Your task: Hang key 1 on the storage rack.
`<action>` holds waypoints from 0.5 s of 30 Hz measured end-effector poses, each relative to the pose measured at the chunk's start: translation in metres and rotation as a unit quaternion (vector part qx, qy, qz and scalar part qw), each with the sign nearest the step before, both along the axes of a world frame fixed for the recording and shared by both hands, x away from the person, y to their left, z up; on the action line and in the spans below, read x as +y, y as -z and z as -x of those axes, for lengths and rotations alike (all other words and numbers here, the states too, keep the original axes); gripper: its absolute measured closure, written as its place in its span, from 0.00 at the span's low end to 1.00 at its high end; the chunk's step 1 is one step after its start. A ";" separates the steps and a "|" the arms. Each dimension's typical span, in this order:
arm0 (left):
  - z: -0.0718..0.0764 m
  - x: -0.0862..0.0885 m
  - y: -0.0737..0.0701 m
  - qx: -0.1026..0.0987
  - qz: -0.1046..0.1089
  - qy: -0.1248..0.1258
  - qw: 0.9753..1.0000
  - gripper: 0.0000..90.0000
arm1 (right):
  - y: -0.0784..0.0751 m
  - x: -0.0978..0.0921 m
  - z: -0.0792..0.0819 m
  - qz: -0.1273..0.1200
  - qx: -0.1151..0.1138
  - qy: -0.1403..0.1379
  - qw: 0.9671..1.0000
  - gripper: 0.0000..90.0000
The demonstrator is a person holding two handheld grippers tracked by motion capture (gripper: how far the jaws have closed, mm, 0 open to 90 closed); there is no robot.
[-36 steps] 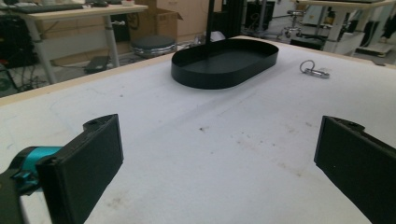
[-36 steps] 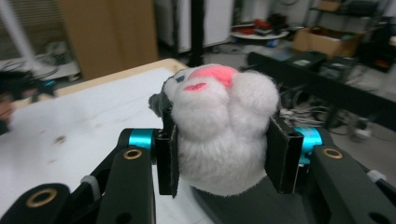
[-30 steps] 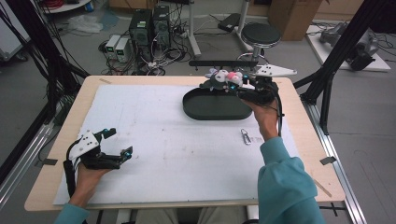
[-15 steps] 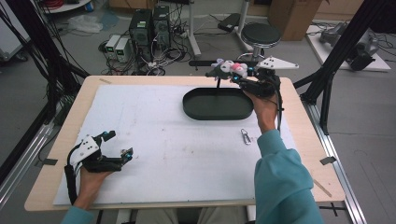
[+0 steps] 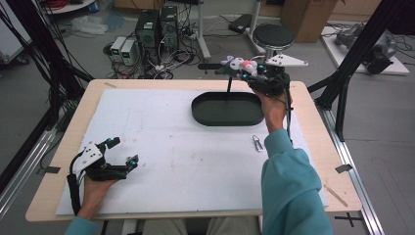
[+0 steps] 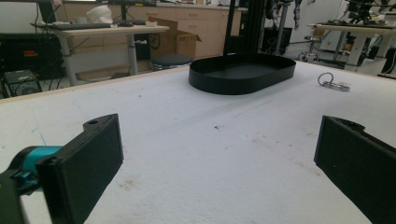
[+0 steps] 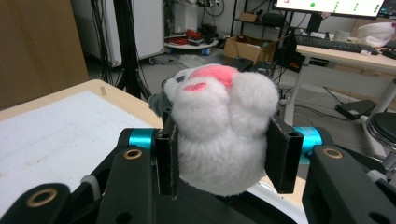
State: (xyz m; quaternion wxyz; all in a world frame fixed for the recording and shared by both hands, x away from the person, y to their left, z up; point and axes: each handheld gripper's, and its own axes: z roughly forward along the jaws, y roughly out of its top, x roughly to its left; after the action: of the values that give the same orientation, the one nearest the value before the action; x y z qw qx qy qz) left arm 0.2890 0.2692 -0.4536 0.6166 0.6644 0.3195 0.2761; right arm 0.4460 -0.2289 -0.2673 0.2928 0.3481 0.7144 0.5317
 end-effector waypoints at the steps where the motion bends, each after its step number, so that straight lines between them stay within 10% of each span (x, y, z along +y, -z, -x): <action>1: 0.000 0.000 0.000 -0.003 0.000 -0.001 1.000 0.02 | 0.001 0.000 -0.001 0.000 -0.002 0.002 1.000 0.61; 15: 0.002 0.002 0.001 -0.013 0.009 0.001 1.000 0.02 | 0.006 0.007 -0.007 -0.004 -0.003 0.008 1.000 0.61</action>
State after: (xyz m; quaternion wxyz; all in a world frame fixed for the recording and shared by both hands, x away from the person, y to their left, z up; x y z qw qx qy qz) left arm 0.2867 0.2709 -0.4549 0.6268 0.6556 0.3134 0.2811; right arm 0.4534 -0.2222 -0.2730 0.2978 0.3532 0.7086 0.5333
